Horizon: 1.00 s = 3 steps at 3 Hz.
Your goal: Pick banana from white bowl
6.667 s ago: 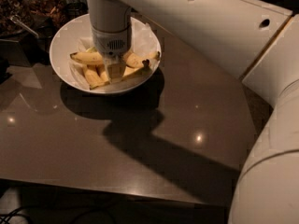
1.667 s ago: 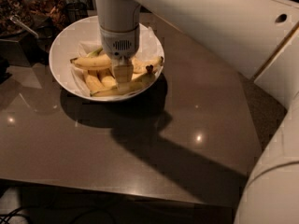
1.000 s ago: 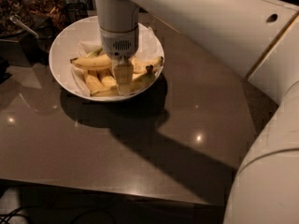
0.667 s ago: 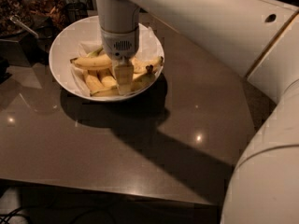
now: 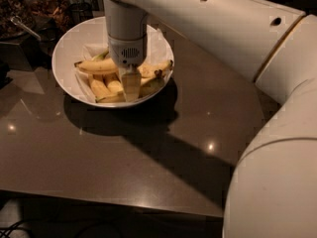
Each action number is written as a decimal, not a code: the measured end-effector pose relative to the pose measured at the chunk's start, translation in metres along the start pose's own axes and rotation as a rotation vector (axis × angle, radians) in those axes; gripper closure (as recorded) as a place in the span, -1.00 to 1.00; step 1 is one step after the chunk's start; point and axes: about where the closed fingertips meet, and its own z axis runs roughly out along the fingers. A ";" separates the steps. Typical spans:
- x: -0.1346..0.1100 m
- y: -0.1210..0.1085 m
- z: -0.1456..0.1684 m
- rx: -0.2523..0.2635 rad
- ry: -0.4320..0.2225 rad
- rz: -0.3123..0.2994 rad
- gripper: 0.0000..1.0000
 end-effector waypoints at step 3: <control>0.000 0.003 -0.022 0.051 -0.020 0.012 1.00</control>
Offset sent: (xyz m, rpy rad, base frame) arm 0.0015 0.0022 0.0019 0.0073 -0.0082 0.0007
